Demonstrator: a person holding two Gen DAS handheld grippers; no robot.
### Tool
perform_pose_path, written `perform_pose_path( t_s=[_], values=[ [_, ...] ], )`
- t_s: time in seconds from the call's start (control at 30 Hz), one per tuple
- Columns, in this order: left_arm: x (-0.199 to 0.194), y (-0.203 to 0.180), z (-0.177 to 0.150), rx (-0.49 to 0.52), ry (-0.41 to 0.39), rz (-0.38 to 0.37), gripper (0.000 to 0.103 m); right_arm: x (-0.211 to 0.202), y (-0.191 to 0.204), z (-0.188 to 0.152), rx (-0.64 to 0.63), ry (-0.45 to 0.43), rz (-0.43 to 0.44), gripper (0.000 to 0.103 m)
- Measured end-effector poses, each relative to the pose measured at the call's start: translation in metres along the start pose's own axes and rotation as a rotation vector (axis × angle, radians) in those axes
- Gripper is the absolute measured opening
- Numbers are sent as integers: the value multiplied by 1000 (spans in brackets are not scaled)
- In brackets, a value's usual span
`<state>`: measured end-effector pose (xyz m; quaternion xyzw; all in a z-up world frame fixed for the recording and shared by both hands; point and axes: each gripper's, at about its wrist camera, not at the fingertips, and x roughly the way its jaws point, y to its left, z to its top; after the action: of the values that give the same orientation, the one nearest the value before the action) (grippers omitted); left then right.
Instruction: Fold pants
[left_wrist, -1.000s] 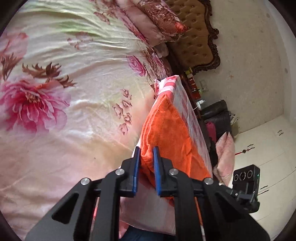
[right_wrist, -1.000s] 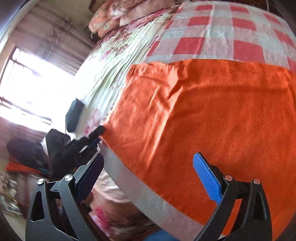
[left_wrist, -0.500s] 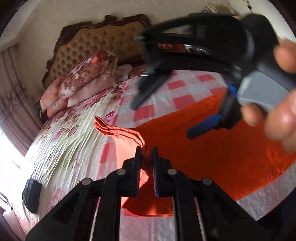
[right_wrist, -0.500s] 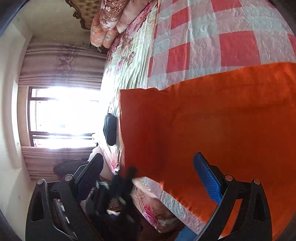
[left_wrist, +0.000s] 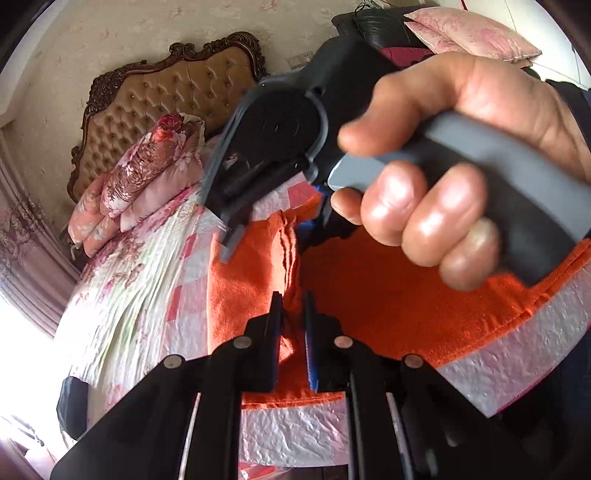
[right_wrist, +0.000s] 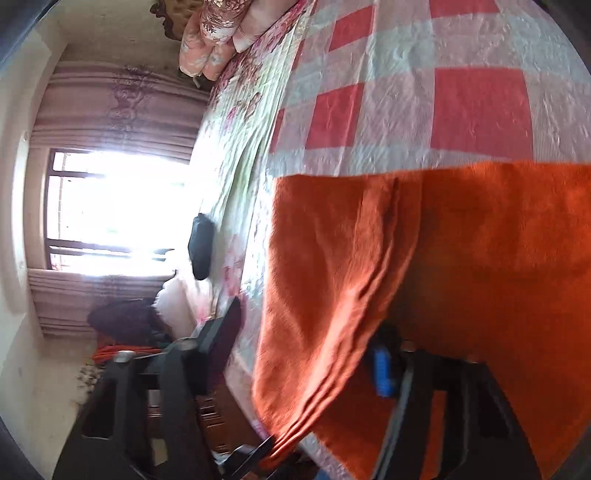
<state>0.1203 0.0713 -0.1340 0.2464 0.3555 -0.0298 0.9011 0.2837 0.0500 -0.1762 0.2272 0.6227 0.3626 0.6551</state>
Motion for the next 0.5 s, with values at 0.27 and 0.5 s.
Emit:
perform_pose_path(
  t_s=[0.27, 0.5],
  values=[
    [-38, -40, 22, -1, -131, -72, 11, -85, 3, -28, -131, -198, -210, 8],
    [-37, -142, 27, 75, -155, -181, 14, -124, -93, -63, 56, -200, -264, 9]
  ],
)
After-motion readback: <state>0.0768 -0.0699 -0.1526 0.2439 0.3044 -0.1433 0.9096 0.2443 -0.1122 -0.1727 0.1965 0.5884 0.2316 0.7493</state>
